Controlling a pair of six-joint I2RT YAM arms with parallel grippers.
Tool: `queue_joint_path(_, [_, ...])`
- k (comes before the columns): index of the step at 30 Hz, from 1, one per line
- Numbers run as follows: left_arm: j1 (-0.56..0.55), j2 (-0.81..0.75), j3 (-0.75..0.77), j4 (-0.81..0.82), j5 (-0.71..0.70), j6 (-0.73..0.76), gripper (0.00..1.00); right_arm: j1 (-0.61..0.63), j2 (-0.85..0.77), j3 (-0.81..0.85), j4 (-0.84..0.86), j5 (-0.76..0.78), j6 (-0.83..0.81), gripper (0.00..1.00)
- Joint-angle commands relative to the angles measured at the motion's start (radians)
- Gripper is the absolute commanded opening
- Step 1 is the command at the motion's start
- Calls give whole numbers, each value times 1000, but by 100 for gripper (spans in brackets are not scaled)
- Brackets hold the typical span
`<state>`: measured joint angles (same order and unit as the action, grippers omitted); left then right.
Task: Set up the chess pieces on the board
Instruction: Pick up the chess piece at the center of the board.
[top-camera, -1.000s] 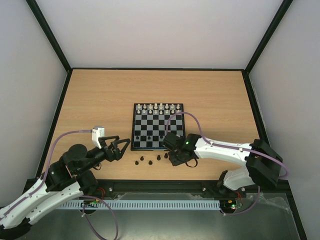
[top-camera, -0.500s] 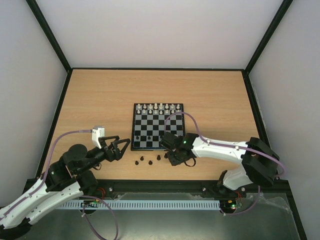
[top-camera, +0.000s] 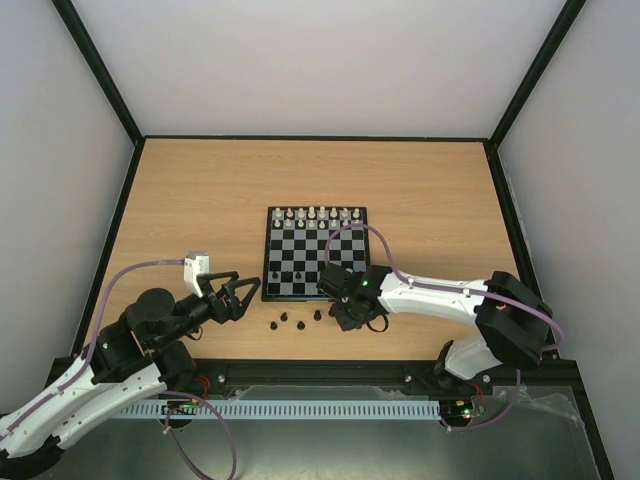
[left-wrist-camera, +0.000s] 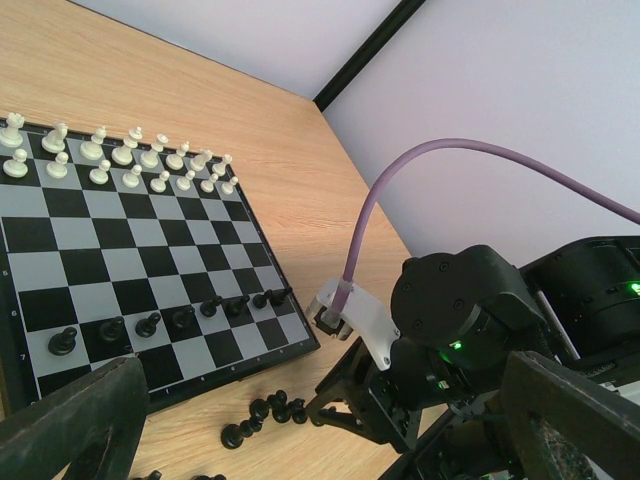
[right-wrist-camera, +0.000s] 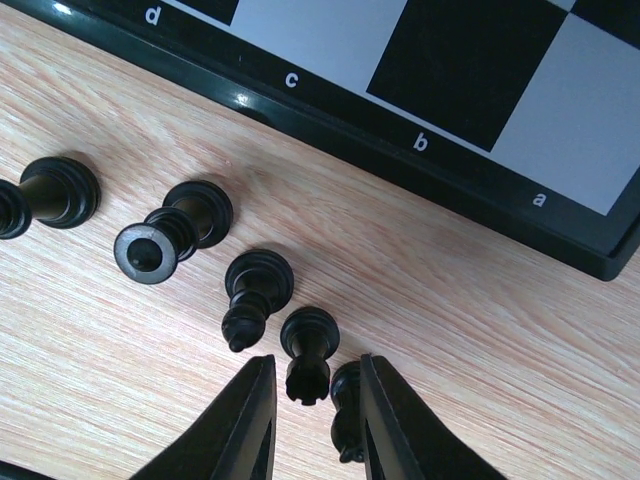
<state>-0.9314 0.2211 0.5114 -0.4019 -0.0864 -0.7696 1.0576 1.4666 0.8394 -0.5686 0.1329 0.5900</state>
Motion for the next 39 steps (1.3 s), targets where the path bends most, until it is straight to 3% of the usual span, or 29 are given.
queue_joint_path(1, [-3, -2, -5, 22, 4, 12, 99, 2, 17, 17, -20, 13, -10, 24])
queue_joint_path(22, [-3, -3, -6, 24, 1, 12, 99, 3, 41, 18, -9, 7, -23, 15])
queue_joint_path(30, [-3, -5, -6, 24, 0, 13, 99, 3, 36, 25, -17, 16, -23, 7])
queue_joint_path(39, [-3, -6, -4, 24, 2, 13, 99, 2, -23, 83, -93, 70, -15, 6])
